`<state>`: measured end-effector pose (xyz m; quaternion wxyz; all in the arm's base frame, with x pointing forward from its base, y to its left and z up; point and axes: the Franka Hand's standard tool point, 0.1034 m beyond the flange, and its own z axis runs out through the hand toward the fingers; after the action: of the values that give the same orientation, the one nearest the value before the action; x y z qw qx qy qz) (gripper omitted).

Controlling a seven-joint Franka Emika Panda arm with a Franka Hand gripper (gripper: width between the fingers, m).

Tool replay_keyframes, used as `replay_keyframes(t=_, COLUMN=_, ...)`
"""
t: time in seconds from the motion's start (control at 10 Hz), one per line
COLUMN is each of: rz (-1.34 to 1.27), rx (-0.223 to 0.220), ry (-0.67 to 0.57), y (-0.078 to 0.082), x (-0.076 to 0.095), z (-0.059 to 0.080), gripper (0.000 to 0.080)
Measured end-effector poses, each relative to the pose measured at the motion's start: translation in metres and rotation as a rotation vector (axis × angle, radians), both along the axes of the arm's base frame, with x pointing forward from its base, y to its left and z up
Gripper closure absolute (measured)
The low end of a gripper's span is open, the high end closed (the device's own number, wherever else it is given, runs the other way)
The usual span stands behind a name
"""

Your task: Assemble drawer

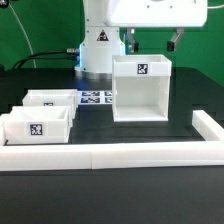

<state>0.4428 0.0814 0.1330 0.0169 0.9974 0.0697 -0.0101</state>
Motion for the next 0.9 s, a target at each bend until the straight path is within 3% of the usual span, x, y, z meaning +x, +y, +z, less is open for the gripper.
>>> replay_keyframes(t=0.2, rz=-0.056, rx=0.001, ry=0.007, y=0.008, x=-0.007, z=-0.003, gripper=0.0150)
replay_keyframes(t=0.5, rz=-0.048, rx=0.006, ry=0.012, y=0.021, x=-0.029, z=-0.019, gripper=0.0150)
replay_keyframes(t=0.9, rz=-0.053, rx=0.011, ry=0.039, y=0.024, x=-0.039, z=-0.033, gripper=0.0150)
